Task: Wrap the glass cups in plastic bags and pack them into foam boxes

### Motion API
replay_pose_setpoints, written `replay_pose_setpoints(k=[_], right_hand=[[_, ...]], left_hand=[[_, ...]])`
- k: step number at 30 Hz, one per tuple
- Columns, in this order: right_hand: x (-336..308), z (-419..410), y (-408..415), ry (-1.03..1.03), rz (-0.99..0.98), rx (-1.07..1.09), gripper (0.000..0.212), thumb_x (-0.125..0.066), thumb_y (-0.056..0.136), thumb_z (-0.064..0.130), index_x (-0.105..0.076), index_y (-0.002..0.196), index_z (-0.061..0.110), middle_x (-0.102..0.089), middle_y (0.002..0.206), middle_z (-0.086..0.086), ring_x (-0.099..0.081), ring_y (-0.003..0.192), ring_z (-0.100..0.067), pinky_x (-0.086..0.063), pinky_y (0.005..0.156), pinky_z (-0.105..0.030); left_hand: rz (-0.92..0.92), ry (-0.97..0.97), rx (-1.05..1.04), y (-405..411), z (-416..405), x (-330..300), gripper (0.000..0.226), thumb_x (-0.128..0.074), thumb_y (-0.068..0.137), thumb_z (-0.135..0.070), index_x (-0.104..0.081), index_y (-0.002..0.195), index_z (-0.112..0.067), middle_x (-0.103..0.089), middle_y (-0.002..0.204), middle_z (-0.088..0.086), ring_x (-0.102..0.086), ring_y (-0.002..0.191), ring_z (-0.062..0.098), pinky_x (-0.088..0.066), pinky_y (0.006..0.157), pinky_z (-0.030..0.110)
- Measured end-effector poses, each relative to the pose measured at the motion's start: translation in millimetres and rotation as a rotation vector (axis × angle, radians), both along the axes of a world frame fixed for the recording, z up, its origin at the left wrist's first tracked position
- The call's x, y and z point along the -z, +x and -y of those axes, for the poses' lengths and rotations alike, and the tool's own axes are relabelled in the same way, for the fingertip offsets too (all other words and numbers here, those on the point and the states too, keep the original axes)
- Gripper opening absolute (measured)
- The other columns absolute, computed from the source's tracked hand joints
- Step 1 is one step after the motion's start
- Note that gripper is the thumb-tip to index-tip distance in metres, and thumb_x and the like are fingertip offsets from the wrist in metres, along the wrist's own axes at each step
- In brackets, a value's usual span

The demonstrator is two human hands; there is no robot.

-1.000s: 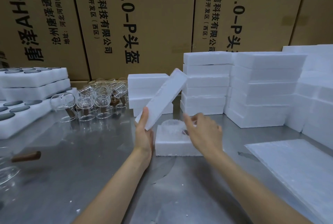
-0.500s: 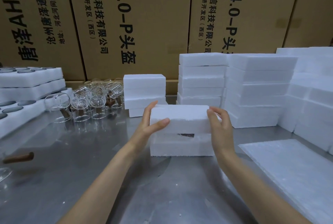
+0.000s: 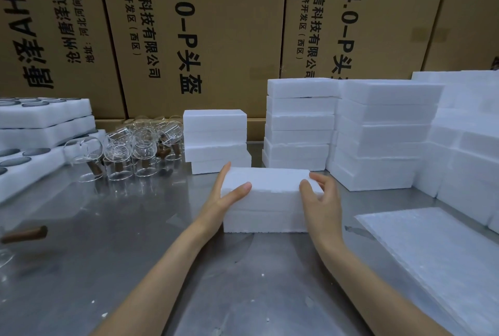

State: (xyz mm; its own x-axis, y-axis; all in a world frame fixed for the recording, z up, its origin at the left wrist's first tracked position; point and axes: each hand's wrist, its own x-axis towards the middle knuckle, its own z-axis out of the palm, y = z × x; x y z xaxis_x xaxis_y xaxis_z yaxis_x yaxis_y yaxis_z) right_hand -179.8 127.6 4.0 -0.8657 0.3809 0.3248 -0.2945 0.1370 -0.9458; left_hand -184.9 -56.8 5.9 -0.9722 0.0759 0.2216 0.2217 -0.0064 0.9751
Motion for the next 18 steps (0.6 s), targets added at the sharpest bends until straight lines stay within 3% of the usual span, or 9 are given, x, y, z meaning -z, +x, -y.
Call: replay_pose_setpoints(k=[3, 6, 12, 15, 18], right_hand=[[1, -1, 0, 0.043, 0.014, 0.027, 0.022, -0.053, 0.087, 0.030, -0.050, 0.109, 0.034, -0.049, 0.125, 0.010, -0.043, 0.087, 0.018, -0.032, 0.069, -0.013], [2, -2, 0, 0.096, 0.027, 0.057, 0.022, -0.054, 0.086, 0.034, -0.049, 0.107, 0.035, -0.049, 0.123, 0.011, -0.044, 0.084, 0.020, -0.033, 0.069, -0.021], [0, -6, 1, 0.254, 0.064, 0.120, 0.027, -0.051, 0.086, 0.043, -0.052, 0.112, 0.035, -0.051, 0.122, 0.017, -0.046, 0.093, -0.003, -0.035, 0.077, -0.030], [-4, -9, 3, 0.518, -0.006, 0.197, 0.027, -0.046, 0.091, 0.039, -0.059, 0.111, 0.026, -0.051, 0.120, 0.011, -0.045, 0.101, -0.008, -0.038, 0.081, -0.032], [-7, -4, 5, 0.897, -0.192, 0.322, 0.027, -0.041, 0.097, 0.026, -0.067, 0.095, 0.017, -0.061, 0.110, 0.002, -0.053, 0.104, -0.023, -0.038, 0.086, -0.037]], left_hand=[[-0.008, -0.048, -0.002, 1, 1, 2, 0.093, -0.070, 0.056, -0.062, -0.028, 0.138, -0.050, -0.034, 0.150, -0.011, -0.035, 0.136, 0.012, -0.026, 0.116, 0.035], [-0.009, -0.111, -0.001, 1, 3, 3, 0.096, -0.068, 0.058, -0.064, -0.025, 0.142, -0.046, -0.030, 0.151, -0.013, -0.031, 0.139, 0.010, -0.024, 0.117, 0.036], [-0.005, -0.144, -0.032, 7, 3, 1, 0.088, -0.066, 0.074, -0.055, -0.021, 0.148, -0.043, -0.027, 0.151, -0.018, -0.026, 0.139, 0.006, -0.023, 0.112, 0.028], [-0.028, -0.149, -0.081, 10, -2, 1, 0.076, -0.061, 0.084, -0.046, -0.022, 0.149, -0.040, -0.029, 0.146, -0.021, -0.027, 0.131, -0.001, -0.023, 0.102, 0.021], [-0.069, -0.130, -0.173, 10, -14, 5, 0.064, -0.060, 0.089, -0.040, -0.031, 0.145, -0.035, -0.032, 0.147, -0.017, -0.030, 0.131, 0.001, -0.026, 0.103, 0.020]])
